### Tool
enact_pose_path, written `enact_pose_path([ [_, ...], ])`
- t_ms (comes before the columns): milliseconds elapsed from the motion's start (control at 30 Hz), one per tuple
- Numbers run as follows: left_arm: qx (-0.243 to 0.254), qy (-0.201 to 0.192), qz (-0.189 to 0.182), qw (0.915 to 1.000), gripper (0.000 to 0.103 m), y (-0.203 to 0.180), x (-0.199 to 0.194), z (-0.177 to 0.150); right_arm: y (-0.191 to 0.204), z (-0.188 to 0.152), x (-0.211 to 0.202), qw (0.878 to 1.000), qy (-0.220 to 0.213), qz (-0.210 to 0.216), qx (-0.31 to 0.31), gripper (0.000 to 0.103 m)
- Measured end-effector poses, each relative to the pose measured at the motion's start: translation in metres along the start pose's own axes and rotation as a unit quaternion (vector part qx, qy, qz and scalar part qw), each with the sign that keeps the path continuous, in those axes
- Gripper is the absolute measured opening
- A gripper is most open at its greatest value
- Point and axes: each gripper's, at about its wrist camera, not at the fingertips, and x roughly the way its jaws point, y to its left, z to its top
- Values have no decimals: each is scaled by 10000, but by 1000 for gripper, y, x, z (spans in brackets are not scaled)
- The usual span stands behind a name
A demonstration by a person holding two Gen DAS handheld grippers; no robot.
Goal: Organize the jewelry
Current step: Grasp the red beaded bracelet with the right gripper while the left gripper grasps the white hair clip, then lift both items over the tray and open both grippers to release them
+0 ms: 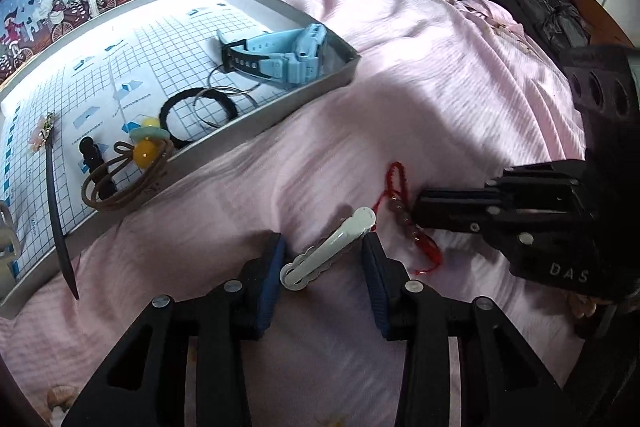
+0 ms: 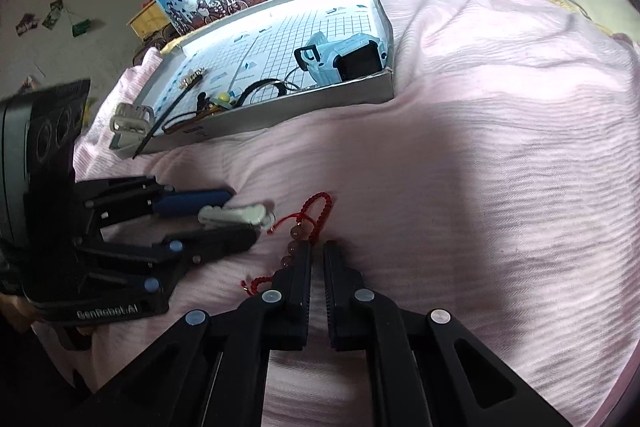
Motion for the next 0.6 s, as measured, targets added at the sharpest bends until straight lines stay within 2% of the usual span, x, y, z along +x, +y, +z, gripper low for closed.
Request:
enact_pose_path([
  [67,-9,56,40,10000,34,-4,-1,-2,-2,0,-1,10000,-7,63,65,8],
  [233,-400,193,138,9989,34,-3,-3,-5,-1,1,-1,9999,15,117,54,12],
  [500,-1131,97,473,9924,34,4,-20,-13,9,-1,5,9995,16,202,-248,29],
  [600,-1386,8,576,9887,34,3,-23,-16,11,0,13,9991,35,184,-373,29],
])
